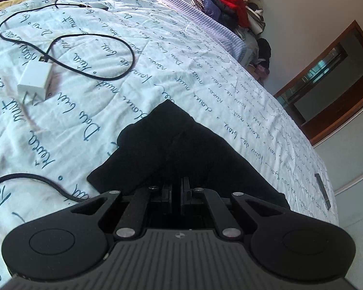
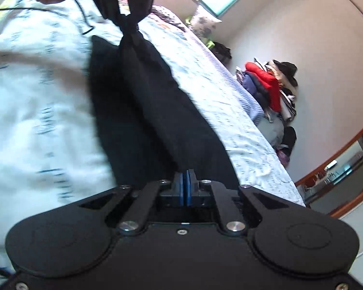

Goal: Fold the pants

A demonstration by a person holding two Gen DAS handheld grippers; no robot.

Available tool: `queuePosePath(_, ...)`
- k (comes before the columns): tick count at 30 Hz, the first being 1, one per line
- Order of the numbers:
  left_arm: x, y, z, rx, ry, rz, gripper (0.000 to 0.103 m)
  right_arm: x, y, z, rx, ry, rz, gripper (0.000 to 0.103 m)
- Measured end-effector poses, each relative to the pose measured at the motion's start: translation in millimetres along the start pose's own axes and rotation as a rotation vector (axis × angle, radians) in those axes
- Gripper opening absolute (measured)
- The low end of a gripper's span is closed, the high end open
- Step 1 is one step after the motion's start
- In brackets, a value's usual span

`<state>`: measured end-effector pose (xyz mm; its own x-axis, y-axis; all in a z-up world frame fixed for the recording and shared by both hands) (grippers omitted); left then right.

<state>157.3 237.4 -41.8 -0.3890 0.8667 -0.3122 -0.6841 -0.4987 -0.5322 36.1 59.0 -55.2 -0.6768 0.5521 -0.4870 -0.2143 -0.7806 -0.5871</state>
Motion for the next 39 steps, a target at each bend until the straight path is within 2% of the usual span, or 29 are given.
queuePosePath(5, 10.7, 11.5, 0.9, 0.002, -0.015, -0.002, 0.005, 17.4, 4.6, 2.8, 0.010, -0.015, -0.003, 0.003)
queuePosePath(13, 16.4, 19.9, -6.2, 0.017, -0.047, -0.020, 0.009, 8.0, 11.4, -9.9, 0.036, -0.036, -0.012, 0.003)
queuePosePath(19, 12.1, 20.9, 2.1, -0.050, -0.104, -0.076, 0.012, 14.4, 10.3, -9.5, 0.038, -0.036, 0.005, 0.003)
queuePosePath(23, 10.7, 23.0, 1.3, -0.051, -0.127, -0.087, 0.013, 20.7, 13.6, -8.7, 0.034, -0.060, -0.009, 0.004)
queuePosePath(26, 8.4, 25.4, 5.8, -0.054, -0.167, -0.120, 0.029, 21.5, 17.3, -12.6, 0.042, -0.070, -0.016, 0.004)
queuePosePath(28, 6.6, 27.7, 16.3, -0.082, -0.198, -0.137, 0.029, 19.1, 18.2, -14.9, 0.033, -0.060, -0.032, 0.004)
queuePosePath(32, 1.6, 34.2, 43.3, -0.156, -0.262, -0.187, 0.043, 15.4, 19.7, -1.6, 0.008, -0.046, -0.047, 0.005)
queuePosePath(36, -23.0, 44.4, 63.0, -0.222, -0.279, -0.258, 0.045, -11.5, 31.8, 37.0, -0.071, -0.055, -0.217, 0.005)
queuePosePath(39, -65.8, 61.0, 69.1, -0.271, -0.233, -0.356, 0.049, -46.7, 56.7, 52.9, -0.090, 0.000, -0.400, 0.005)
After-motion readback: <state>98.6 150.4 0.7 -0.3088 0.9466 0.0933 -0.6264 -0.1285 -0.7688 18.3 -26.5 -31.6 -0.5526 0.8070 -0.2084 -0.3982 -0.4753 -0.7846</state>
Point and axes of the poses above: each gripper's, at about its wrist camera, not at the fingertips, and z roughly against the way its jaws point, x to its left, y to its underside, the point moved 7 cm from there along -z, roughly the way its jaws point, and after that the axes turned 14 degrees about -y, right-handed, at the moved point
